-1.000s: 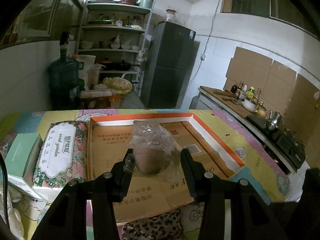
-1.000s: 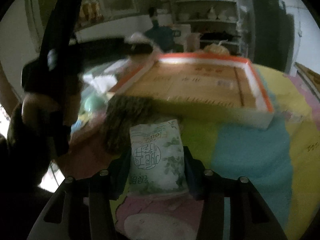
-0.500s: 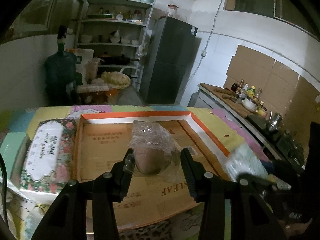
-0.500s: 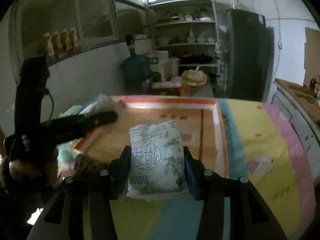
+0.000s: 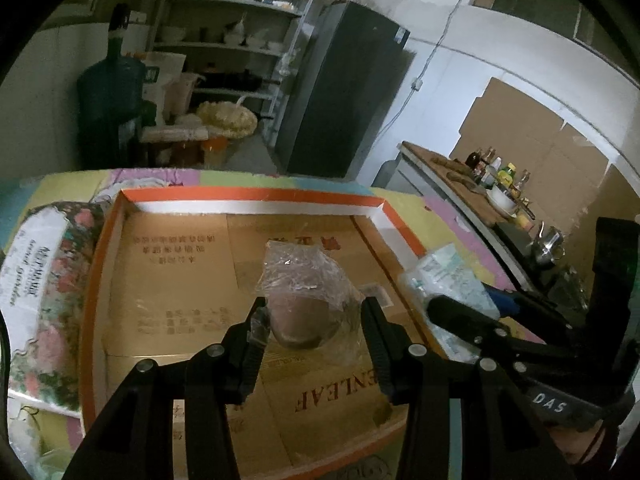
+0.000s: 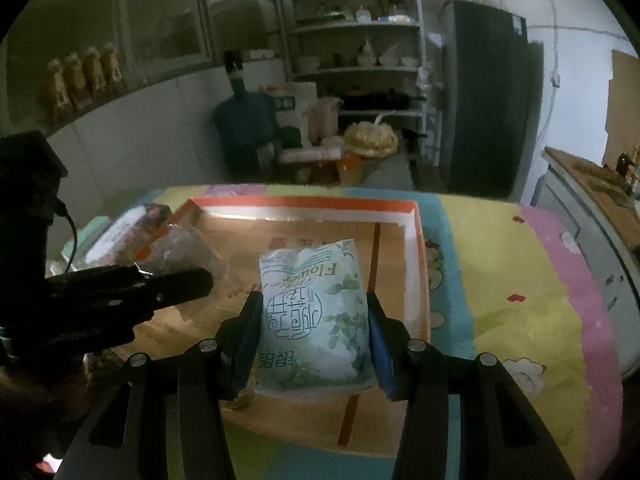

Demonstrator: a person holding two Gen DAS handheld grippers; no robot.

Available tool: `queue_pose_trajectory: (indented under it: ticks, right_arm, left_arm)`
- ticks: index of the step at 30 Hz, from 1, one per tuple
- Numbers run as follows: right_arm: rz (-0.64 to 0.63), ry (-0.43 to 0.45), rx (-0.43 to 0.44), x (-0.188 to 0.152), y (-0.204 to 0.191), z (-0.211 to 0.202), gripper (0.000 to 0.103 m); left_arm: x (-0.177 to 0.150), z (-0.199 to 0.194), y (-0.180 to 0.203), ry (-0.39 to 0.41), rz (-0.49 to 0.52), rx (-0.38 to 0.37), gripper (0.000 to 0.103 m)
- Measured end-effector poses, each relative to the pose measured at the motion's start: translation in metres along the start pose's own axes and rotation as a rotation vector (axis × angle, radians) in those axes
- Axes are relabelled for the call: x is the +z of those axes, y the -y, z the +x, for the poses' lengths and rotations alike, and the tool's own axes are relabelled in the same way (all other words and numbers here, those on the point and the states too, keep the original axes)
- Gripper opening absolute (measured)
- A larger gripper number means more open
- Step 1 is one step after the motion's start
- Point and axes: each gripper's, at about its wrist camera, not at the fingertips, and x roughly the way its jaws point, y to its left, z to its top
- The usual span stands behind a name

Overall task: Organize soft objects
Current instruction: 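Carry the bagged bun with the left gripper while the right carries the packet to the orange-rimmed tray, then lower both held items into the tray and open both grippers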

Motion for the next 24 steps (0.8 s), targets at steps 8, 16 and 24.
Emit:
queue_pose_trajectory:
  ticks: [8, 16, 24]
  right_arm:
    - [-0.010, -0.070, -0.003, -0.002, 0.001, 0.034, 0.050]
    - [-0.014, -0.104, -0.007, -0.006, 0.003, 0.047, 0.050]
    - [-0.010, -0.127, -0.017, -0.008, 0.004, 0.056, 0.052]
  left_arm:
    - [0.002, 0.019, 0.000, -0.041, 0.015, 0.059, 0.047]
    - [0.002, 0.027, -0.003, -0.054, 0.034, 0.089, 0.047]
    - [0.001, 0.029, -0.001, -0.048, 0.041, 0.096, 0.047]
